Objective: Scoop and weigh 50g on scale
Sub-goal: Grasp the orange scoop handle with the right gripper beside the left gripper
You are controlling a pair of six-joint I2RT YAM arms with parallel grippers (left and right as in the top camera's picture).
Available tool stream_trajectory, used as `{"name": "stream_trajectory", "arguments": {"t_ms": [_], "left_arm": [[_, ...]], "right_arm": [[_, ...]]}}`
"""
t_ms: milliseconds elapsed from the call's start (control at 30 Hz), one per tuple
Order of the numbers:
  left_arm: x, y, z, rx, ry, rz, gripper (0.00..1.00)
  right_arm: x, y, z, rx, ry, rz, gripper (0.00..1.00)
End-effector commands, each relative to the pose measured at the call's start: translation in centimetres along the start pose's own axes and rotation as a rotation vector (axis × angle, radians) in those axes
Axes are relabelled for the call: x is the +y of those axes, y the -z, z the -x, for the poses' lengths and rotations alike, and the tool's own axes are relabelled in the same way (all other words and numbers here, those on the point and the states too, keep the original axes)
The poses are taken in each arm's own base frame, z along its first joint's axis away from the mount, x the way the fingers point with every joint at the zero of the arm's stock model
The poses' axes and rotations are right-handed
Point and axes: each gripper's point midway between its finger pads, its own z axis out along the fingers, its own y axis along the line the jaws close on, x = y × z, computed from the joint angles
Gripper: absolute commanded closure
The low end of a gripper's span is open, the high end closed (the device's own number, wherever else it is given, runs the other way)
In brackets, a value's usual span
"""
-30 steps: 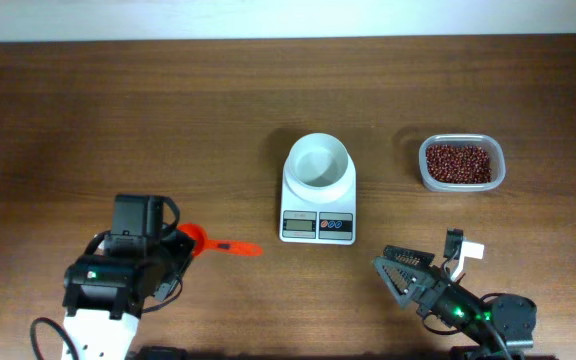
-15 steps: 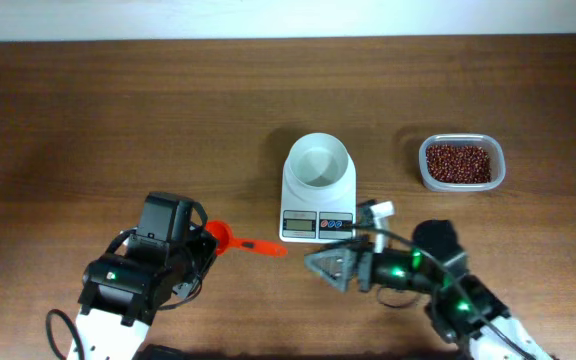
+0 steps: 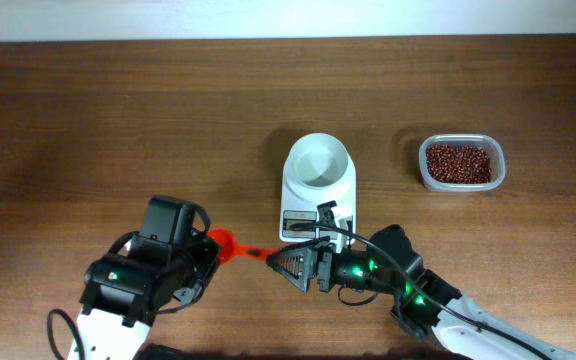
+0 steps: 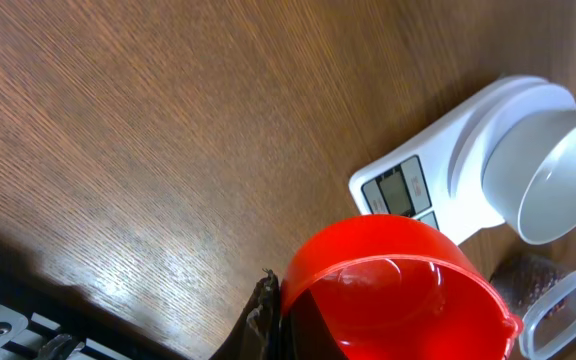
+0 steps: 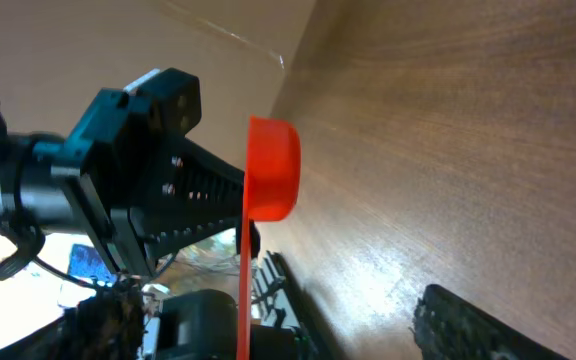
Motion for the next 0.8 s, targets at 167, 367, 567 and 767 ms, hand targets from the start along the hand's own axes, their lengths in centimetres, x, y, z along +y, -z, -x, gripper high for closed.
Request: {"name": "stream_trajectory", "arguments": {"t_ms": [167, 367, 567, 767], "left_arm": [[0.3, -0.6, -0.5, -0.001, -0.030, 0.025, 1.00], [0.2, -0.6, -0.5, -0.002, -0.030, 0.020, 1.00], [-0.2, -0.6, -0.4, -0.006, -0.033, 0.004, 1.00], [-0.8, -0.6, -0.3, -0.012, -0.036, -0.021, 1.00]], "right_arm": [[0.7, -0.2, 0.0, 0.007, -0.017, 0.018, 0.17], [0.7, -0.2, -0.1, 0.015, -0.018, 0.022, 0.17], [0.6, -0.2, -0.6, 0.036, -0.027, 0.017, 0.17], [0.6, -0.2, -0.5, 0.035, -0.027, 0.017, 0.17]]}}
